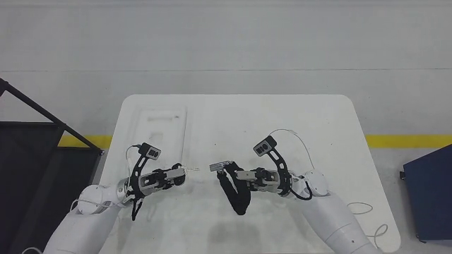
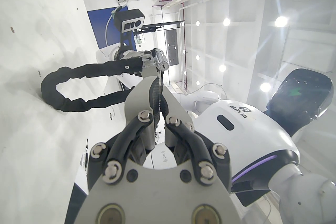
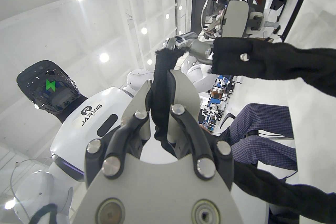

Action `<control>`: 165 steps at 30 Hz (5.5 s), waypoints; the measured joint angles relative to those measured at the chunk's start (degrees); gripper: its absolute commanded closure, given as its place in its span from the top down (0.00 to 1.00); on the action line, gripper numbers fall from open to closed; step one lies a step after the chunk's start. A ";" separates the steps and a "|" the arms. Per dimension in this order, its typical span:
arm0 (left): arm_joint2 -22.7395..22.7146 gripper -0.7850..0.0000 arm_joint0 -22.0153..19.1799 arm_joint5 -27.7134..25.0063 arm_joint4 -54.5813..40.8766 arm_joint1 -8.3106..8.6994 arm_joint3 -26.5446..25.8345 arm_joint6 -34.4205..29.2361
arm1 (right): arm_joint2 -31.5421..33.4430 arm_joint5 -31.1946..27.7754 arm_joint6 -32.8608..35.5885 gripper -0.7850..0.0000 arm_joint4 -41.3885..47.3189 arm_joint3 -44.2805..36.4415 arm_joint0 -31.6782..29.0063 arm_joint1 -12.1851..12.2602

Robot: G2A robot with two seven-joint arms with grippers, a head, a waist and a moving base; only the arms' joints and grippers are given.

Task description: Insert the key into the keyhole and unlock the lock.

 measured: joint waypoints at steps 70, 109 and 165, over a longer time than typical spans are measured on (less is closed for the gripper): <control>0.55 0.00 0.94 4.84 2.83 -1.76 -5.42 1.02 | 6.97 -3.20 -3.27 0.00 -11.10 -10.96 -6.13 3.00; -1.04 0.00 2.38 2.64 5.39 -2.10 -7.60 2.61 | 6.97 -3.20 -3.27 0.00 -11.10 -10.97 -6.13 3.00; 0.04 0.00 1.26 0.45 9.69 -2.96 -8.30 7.38 | 6.97 -3.20 -3.27 0.00 -11.10 -10.97 -6.13 3.00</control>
